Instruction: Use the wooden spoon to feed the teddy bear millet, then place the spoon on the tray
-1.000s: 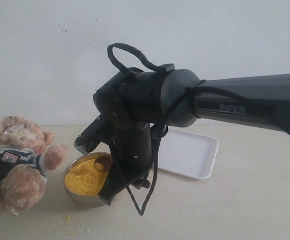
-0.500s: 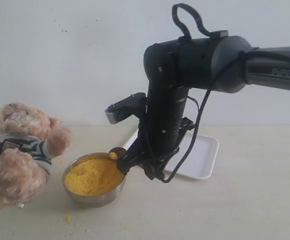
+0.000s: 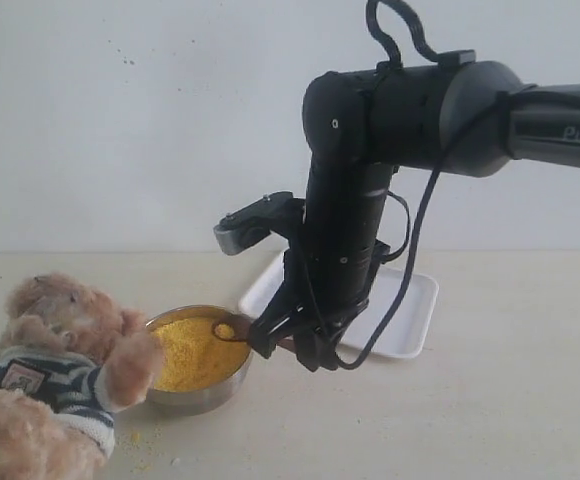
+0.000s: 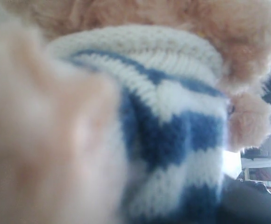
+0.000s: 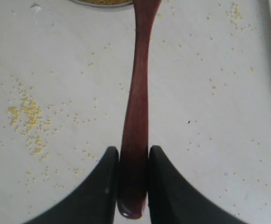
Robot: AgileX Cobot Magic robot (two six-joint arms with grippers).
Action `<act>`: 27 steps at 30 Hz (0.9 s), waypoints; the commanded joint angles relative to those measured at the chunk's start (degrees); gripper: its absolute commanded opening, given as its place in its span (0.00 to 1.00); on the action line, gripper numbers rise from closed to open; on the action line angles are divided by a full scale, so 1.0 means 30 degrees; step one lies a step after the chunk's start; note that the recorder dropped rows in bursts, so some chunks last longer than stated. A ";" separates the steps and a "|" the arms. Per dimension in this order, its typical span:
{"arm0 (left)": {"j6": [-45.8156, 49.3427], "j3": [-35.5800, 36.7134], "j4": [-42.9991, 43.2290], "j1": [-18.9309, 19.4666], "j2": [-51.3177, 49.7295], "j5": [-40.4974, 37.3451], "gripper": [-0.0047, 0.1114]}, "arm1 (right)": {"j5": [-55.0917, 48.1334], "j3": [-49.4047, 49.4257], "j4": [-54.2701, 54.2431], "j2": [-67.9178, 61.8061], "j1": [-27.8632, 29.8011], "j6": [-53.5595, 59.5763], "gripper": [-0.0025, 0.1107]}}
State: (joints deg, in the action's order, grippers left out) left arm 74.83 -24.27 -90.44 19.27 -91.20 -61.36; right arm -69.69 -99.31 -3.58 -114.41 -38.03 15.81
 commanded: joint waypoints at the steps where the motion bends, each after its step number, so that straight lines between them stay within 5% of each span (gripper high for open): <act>1: 0.0345 0.1016 0.0524 0.0036 0.0734 -0.0662 0.08 | -0.0089 0.0064 -0.0379 0.1028 0.0114 0.0436 0.02; 6: 0.0307 0.1572 0.1723 0.0036 0.0784 -0.2867 0.08 | -0.0089 0.0064 -0.0299 0.1678 0.0114 0.0619 0.02; 27: -0.0160 0.1619 0.1441 0.0036 0.0784 -0.2867 0.08 | -0.0089 0.0231 -0.5176 0.5506 -0.0377 0.2484 0.02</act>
State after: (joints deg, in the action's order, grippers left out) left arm 73.96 -19.61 -84.96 19.27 -89.30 -67.75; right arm -70.05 -99.30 -17.08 -98.63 -38.15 21.18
